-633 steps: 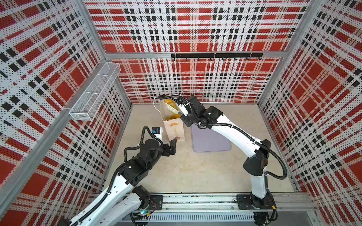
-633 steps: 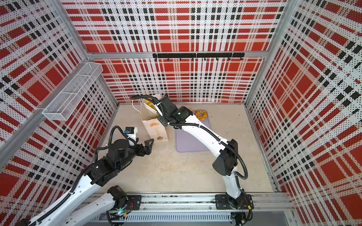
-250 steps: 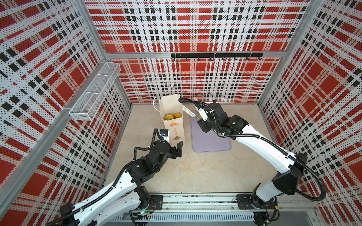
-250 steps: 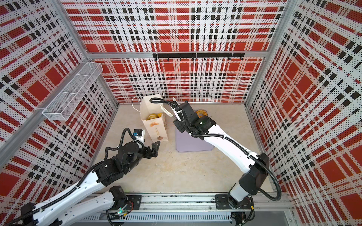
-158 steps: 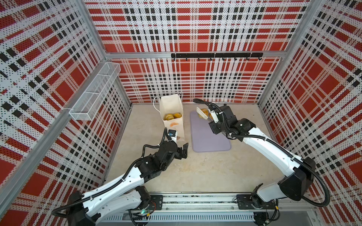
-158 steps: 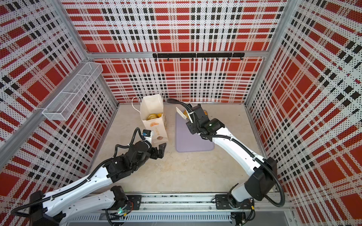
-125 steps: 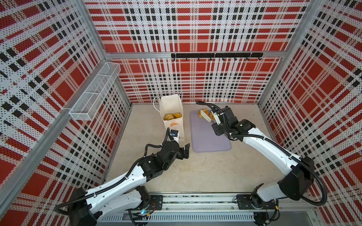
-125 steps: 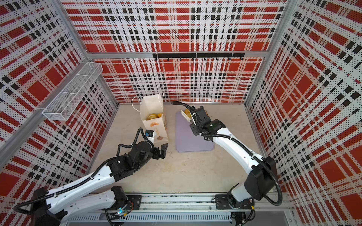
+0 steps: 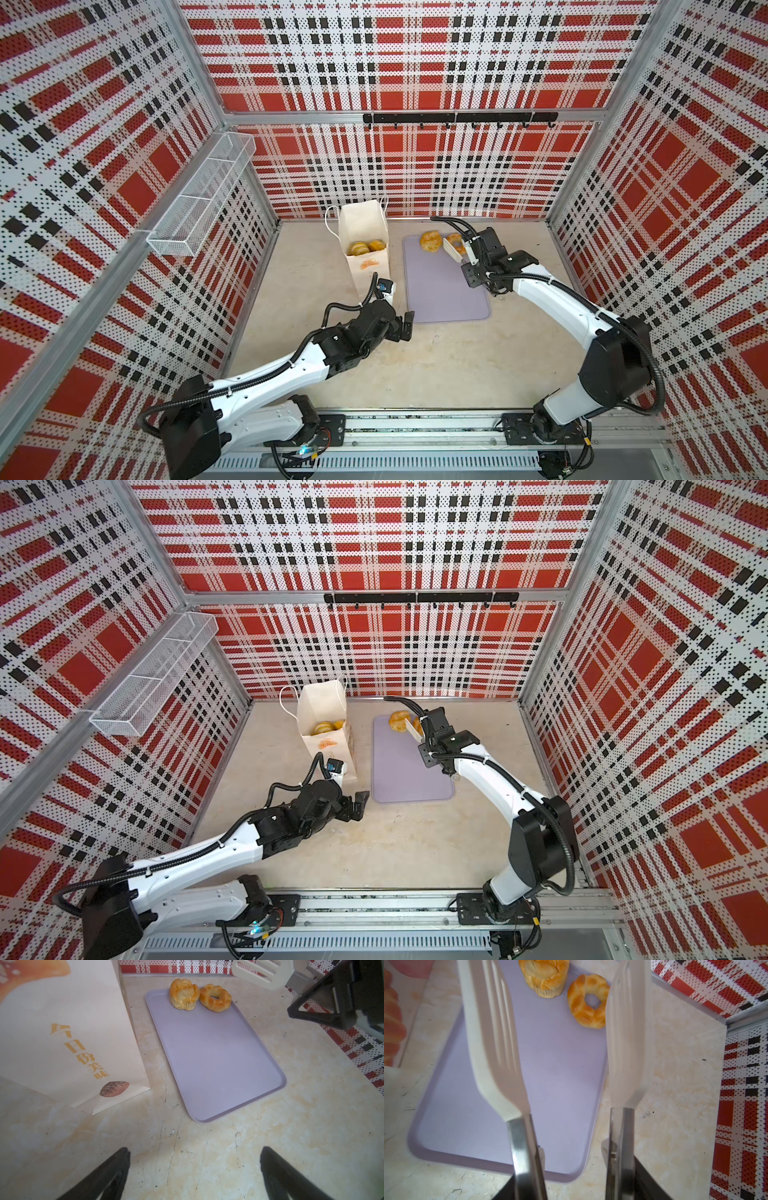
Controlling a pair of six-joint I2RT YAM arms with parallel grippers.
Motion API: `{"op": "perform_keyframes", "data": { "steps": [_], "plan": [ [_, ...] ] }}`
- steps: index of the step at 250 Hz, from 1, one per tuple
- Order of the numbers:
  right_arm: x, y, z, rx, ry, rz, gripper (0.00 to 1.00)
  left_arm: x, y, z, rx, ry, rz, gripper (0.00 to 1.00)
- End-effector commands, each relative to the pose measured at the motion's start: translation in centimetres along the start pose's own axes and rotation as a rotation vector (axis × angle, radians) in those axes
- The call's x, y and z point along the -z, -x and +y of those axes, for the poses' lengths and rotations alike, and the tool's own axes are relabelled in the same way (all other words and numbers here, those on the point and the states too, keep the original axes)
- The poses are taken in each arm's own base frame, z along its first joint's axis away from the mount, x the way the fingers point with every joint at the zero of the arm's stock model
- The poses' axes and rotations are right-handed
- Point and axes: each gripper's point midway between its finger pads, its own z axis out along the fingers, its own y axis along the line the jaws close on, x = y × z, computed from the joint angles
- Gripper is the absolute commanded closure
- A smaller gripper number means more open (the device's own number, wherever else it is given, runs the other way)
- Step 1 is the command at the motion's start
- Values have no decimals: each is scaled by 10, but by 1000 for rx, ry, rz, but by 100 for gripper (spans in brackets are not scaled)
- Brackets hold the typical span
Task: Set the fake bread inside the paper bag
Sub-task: 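Move the right gripper with open tongs back over the pastry tray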
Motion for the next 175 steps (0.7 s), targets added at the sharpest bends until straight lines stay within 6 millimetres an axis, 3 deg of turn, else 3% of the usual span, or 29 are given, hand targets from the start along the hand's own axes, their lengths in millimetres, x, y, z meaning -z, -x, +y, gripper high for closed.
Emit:
{"op": "perform_keyframes", "data": {
  "steps": [1, 52, 145, 175],
  "plan": [
    [-10, 14, -8, -25, -3, -36, 42, -2, 10, -12, 36, -42, -26, 1],
    [-44, 14, -26, -66, -13, 18, 45, -14, -3, -20, 34, -64, 12, 1],
    [-89, 35, -30, 19, -39, 68, 50, -19, -13, -18, 27, -58, 36, 0],
    [-97, 43, -19, 71, 15, 50, 51, -19, -16, -16, 27, -52, 39, 1]
  ]
}}
